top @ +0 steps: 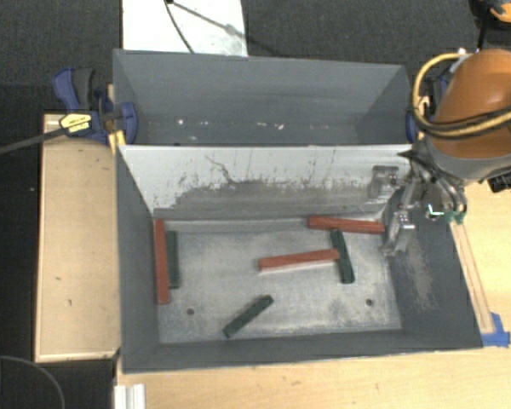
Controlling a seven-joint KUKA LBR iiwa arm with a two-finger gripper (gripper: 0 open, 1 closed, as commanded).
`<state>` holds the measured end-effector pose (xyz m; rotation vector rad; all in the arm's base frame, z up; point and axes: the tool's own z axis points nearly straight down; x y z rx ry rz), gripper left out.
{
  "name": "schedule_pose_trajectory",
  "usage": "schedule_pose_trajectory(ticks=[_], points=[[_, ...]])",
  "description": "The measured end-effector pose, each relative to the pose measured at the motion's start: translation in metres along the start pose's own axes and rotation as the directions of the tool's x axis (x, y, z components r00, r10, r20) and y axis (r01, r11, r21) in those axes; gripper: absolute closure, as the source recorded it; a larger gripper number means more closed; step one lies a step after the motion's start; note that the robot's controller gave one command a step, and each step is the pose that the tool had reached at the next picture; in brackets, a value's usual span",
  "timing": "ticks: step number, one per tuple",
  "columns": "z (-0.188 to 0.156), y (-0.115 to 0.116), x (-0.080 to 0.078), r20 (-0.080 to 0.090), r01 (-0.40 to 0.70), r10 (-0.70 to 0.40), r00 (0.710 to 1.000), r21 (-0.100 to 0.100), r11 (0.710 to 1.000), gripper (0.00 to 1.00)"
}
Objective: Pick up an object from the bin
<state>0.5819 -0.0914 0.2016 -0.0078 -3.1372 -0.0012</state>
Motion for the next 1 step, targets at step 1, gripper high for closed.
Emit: schedule_pose_trajectory(ticks=[1], points=[[-0.0048,0.0003,-0.0016,0.008,0.002,-0.002,1.0,0.001,1.0,0.0]])
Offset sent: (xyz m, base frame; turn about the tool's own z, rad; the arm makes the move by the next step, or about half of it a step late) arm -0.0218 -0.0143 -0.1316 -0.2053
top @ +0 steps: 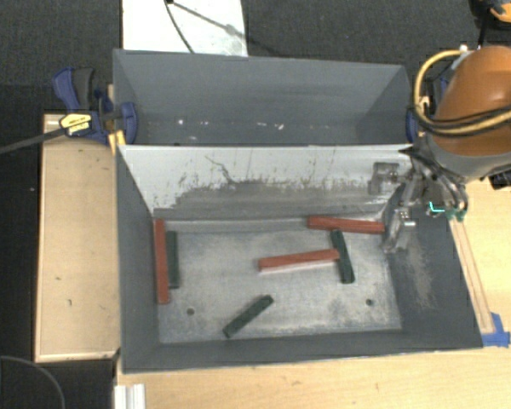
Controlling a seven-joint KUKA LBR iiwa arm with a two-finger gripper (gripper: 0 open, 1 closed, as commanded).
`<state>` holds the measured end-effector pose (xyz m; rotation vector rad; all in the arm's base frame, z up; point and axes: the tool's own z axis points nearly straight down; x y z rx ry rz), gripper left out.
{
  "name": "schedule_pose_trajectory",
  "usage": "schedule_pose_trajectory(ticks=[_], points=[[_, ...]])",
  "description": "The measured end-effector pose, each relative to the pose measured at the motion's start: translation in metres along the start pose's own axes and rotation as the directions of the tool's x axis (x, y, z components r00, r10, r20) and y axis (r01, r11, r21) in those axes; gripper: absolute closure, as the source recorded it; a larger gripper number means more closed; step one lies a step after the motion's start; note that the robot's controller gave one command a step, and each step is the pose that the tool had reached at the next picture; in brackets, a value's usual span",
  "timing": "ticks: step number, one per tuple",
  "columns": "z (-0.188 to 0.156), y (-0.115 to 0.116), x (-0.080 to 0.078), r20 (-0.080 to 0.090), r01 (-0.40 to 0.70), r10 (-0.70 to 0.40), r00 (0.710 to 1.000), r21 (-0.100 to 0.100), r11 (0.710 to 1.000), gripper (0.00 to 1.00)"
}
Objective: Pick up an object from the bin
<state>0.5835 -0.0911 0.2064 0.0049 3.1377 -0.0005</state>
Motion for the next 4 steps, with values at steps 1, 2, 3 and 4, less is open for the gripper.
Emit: schedule_pose_trajectory(ticks=[1,2,3,4], points=[[0.04,-0.004,0.006,0.006,0.066,-0.066,0.998,0.001,0.998,0.0],[0.109,0.006,0.032,0.002,0.19,-0.19,0.982,0.0,0.982,0.0],[0.136,-0.018,0.022,-0.004,0.242,-0.242,0.97,-0.005,0.97,0.0],[0.133,0.004,0.046,0.0,0.145,-0.145,0.989,0.001,0.989,0.0]])
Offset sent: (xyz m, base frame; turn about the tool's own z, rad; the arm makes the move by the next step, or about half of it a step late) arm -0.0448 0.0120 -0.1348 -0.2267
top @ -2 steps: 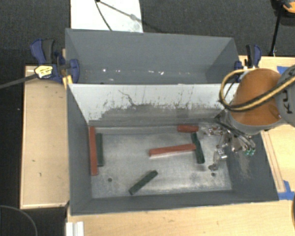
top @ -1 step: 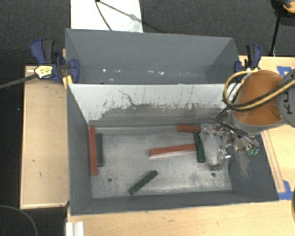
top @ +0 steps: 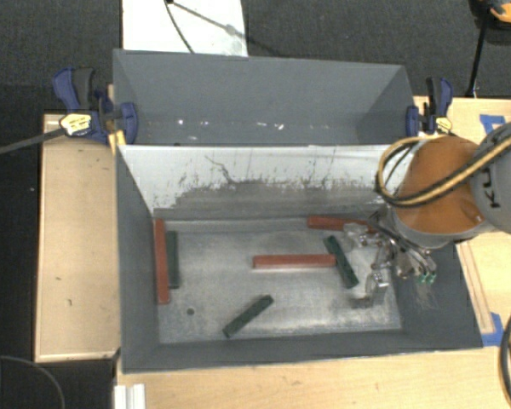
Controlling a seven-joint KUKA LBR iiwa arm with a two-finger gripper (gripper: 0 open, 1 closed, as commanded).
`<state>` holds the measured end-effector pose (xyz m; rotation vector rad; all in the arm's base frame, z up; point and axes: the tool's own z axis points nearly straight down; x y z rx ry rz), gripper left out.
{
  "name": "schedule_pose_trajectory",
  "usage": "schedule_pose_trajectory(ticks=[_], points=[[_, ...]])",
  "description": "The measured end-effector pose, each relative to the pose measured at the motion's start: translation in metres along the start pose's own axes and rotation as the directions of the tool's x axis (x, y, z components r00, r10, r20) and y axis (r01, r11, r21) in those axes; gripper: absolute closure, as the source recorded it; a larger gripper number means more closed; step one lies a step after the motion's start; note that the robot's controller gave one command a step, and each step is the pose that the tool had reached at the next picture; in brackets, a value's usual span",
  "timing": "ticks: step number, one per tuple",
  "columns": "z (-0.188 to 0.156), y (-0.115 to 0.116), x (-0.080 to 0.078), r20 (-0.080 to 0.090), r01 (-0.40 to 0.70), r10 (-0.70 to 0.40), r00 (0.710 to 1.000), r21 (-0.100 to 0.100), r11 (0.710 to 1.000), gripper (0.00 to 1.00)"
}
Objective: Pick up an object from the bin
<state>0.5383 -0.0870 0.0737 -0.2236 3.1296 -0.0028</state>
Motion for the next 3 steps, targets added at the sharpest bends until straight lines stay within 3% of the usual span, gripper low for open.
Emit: schedule_pose_trajectory(ticks=[1,2,3], points=[[-0.003,0.041,-0.02,-0.003,-0.005,0.005,1.0,-0.002,1.0,0.0],[-0.005,0.043,-0.012,0.0,0.007,-0.007,1.0,-0.005,1.0,0.0],[0.001,0.017,0.027,-0.002,-0.114,0.114,0.993,-0.002,0.993,0.0]])
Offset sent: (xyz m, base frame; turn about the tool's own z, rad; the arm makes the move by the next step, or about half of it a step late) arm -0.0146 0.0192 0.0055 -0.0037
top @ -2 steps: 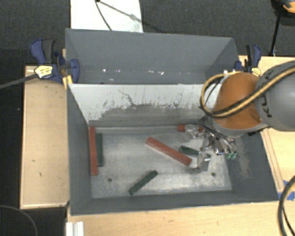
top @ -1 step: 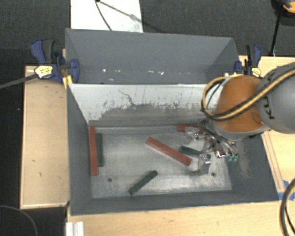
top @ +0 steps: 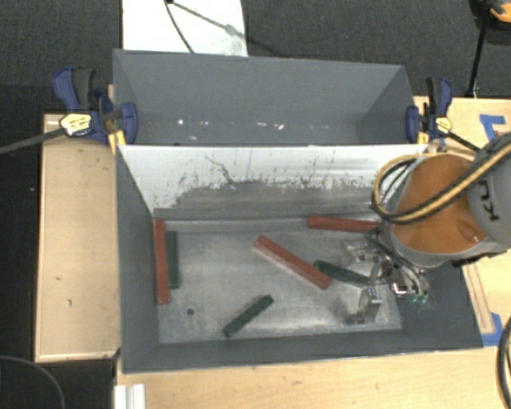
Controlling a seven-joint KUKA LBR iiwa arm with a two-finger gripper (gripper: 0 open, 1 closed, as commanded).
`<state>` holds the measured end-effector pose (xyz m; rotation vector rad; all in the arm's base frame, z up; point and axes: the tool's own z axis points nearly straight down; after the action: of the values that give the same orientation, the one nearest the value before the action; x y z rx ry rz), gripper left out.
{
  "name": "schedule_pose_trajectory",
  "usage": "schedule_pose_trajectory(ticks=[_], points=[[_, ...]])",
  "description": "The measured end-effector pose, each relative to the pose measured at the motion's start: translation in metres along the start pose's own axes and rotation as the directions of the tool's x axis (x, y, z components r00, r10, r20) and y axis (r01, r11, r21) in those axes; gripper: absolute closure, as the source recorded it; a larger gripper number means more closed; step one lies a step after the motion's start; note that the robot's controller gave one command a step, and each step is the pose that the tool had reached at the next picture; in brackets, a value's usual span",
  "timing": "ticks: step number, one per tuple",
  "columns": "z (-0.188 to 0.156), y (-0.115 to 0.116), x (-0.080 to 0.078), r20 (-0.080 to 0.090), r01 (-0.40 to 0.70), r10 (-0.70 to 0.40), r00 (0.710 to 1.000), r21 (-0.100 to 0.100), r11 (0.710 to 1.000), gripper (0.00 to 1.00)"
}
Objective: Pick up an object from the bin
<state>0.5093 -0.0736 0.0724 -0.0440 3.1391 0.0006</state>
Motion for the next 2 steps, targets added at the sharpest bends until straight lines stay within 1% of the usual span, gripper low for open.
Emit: schedule_pose_trajectory(ticks=[1,2], points=[[0.0017,-0.0072,-0.0329,0.001,0.009,-0.009,1.0,0.0,1.0,1.0],[0.0017,-0.0072,-0.0329,0.001,0.01,-0.01,1.0,0.0,1.0,1.0]])
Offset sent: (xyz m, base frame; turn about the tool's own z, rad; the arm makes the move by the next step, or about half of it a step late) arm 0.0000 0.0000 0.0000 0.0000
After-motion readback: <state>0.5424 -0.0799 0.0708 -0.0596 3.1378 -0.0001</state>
